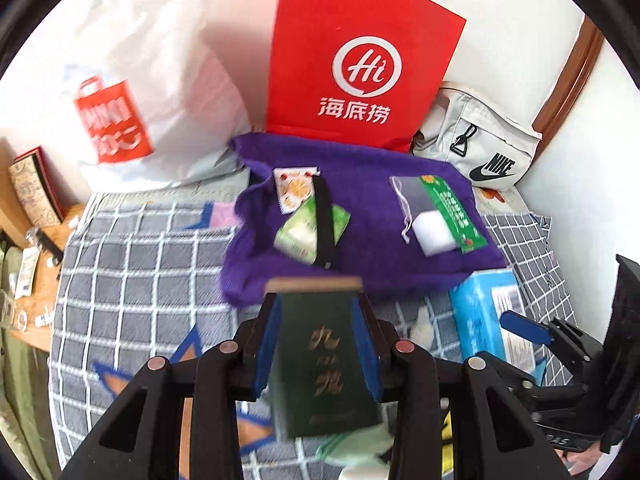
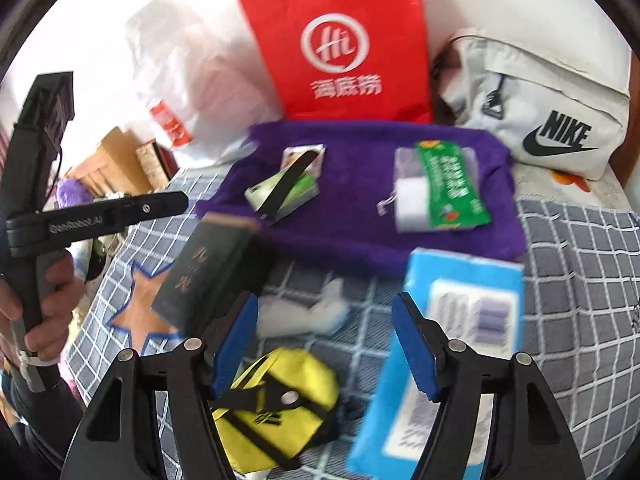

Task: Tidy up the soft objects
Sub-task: 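Move both tools back to the pile beside the green tin, then grasp the white crumpled item with the right tool while the left tool reaches past the green tin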

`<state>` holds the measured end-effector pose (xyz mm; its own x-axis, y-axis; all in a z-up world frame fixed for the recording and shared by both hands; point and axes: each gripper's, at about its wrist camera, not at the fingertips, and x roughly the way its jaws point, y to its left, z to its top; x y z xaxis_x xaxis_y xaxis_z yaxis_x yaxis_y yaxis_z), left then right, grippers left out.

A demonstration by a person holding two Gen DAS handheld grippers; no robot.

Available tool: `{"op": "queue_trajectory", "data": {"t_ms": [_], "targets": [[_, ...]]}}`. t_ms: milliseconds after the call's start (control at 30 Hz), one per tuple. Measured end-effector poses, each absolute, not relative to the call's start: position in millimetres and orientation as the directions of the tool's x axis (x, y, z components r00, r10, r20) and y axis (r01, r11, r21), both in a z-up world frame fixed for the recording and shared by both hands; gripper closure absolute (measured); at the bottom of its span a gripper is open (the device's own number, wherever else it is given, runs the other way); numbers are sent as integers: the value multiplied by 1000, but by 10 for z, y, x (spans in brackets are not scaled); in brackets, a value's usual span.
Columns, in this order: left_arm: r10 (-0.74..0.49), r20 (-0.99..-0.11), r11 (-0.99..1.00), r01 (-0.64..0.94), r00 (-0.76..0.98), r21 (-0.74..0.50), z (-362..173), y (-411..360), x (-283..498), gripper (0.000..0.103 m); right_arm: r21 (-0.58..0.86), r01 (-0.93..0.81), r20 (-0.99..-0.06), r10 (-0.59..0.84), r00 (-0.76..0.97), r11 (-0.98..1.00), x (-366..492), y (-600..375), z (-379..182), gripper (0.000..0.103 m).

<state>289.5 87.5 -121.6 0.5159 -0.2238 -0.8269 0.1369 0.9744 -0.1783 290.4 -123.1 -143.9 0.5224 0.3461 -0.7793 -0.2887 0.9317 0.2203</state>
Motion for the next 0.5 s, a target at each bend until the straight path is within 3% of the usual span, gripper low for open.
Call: {"op": "queue_trajectory", "data": {"t_ms": [500], "targets": [[-234, -845, 969, 40, 481, -245, -1645, 1345, 2705, 68, 26, -408, -857, 230, 460, 913, 3106, -641, -1894, 34]]}}
